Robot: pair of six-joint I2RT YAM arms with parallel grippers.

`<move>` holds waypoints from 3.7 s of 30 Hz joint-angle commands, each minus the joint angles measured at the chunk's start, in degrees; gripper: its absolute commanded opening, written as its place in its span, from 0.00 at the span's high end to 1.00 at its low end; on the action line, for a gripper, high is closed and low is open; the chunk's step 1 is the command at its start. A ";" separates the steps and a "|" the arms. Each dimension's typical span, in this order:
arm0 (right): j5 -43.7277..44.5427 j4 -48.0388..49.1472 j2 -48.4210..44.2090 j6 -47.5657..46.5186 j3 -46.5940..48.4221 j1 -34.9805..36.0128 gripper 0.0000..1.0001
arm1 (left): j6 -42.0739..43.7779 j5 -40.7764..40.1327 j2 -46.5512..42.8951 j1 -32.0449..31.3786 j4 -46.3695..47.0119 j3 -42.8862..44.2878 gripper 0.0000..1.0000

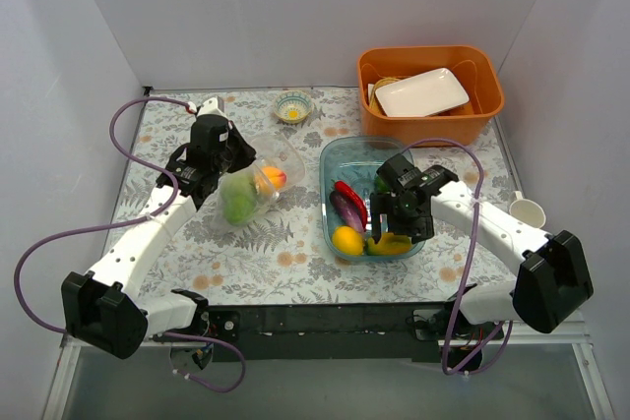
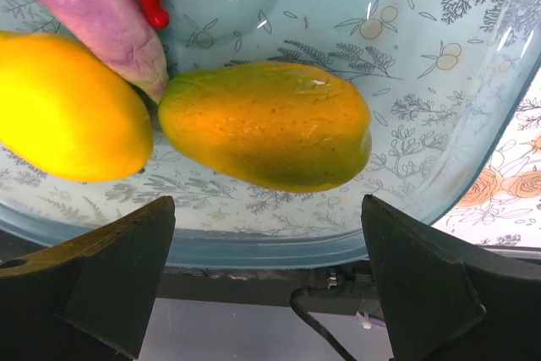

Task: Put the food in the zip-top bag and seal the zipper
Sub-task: Pick up the fake fruit from the bin.

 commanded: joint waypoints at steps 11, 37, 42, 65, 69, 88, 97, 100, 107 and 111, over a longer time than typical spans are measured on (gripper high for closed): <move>2.02 8.41 4.79 3.79 -3.97 -0.21 0.02 | 1.30 0.48 -0.61 0.10 0.03 0.25 1.00; 6.94 15.36 9.71 0.72 5.70 -4.52 0.02 | 1.56 0.31 -1.14 0.18 -0.58 -1.07 1.00; 7.20 19.05 7.43 -6.45 5.70 -4.52 0.02 | 1.65 0.39 -1.14 0.18 -0.41 -0.72 1.00; 0.35 27.50 12.96 -25.91 2.80 -7.51 0.02 | 1.38 1.10 -2.46 0.18 -0.94 -1.69 1.00; -1.40 27.84 12.87 -25.39 0.70 -7.59 0.03 | 1.21 1.10 -2.28 0.18 -0.93 -1.60 1.00; -1.59 24.24 10.68 -24.41 0.51 -7.59 0.05 | 1.03 1.80 -1.49 0.18 -0.76 -1.07 1.00; -1.15 19.94 10.24 -27.75 1.39 -7.51 0.02 | 1.03 2.33 -0.70 0.18 -0.58 -0.72 1.00; -1.41 19.32 9.54 -28.11 1.48 -7.59 0.02 | 1.03 2.15 -0.88 0.18 -0.67 -0.72 1.00; -0.35 18.44 10.06 -27.93 1.13 -7.59 0.12 | 0.68 1.71 -1.40 0.18 -0.67 -1.16 1.00; -0.79 18.35 10.15 -27.32 1.13 -7.59 0.25 | 0.68 1.89 -1.14 0.18 -0.67 -1.25 1.00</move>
